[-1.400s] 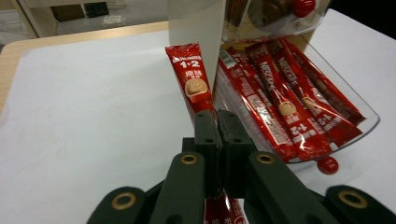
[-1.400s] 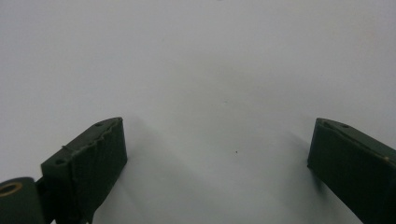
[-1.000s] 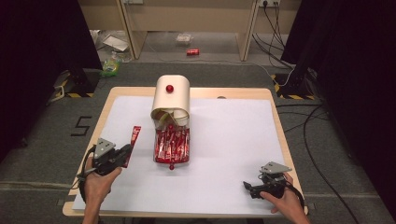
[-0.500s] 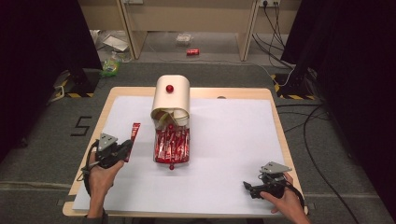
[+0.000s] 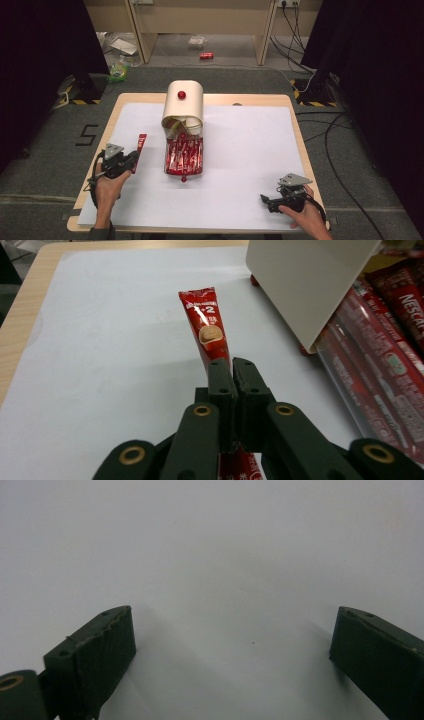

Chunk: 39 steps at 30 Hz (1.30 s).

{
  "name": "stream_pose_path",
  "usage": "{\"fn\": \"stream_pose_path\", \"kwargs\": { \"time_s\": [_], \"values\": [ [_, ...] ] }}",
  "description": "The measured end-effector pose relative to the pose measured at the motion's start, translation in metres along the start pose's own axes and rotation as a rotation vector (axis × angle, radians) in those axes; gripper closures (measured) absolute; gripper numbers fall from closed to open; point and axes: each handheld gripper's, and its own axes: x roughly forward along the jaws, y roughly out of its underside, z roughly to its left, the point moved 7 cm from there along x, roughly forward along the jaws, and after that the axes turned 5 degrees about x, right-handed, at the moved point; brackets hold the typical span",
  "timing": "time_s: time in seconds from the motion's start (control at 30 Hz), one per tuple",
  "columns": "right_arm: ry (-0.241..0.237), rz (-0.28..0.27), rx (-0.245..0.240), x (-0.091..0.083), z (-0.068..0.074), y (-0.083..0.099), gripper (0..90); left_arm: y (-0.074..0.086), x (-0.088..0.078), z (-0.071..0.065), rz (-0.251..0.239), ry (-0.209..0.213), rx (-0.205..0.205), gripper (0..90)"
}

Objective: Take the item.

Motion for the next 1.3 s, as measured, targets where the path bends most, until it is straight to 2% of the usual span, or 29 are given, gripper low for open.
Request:
{"fn": "stream_pose_path", "kwargs": {
  "time_s": [0.23,0.43,0.53,0.8,1.13,1.3],
  "values": [
    [0.001,0.0,0.0,0.0,0.0,0.0,5.0,0.005,0.008,0.004,0.008,-0.005,-0.023,86.3],
    [0.001,0.0,-0.001,0.0,0.0,0.0,4.9,0.01,0.019,-0.003,0.034,0.002,-0.002,86.3],
    [0.0,0.0,-0.001,0.0,0.0,0.0,4.9,0.012,0.022,-0.002,0.043,-0.002,-0.002,86.2],
    [0.0,0.0,-0.001,0.0,0.0,0.0,4.8,0.011,0.023,0.009,0.031,-0.017,-0.021,86.0],
    [0.0,0.0,-0.002,0.0,0.0,0.0,4.8,0.013,0.027,0.008,0.036,-0.017,-0.015,85.9],
    [0.0,0.0,-0.001,0.0,0.0,0.0,4.8,0.013,0.028,0.006,0.035,-0.015,-0.013,82.1]
  ]
}}
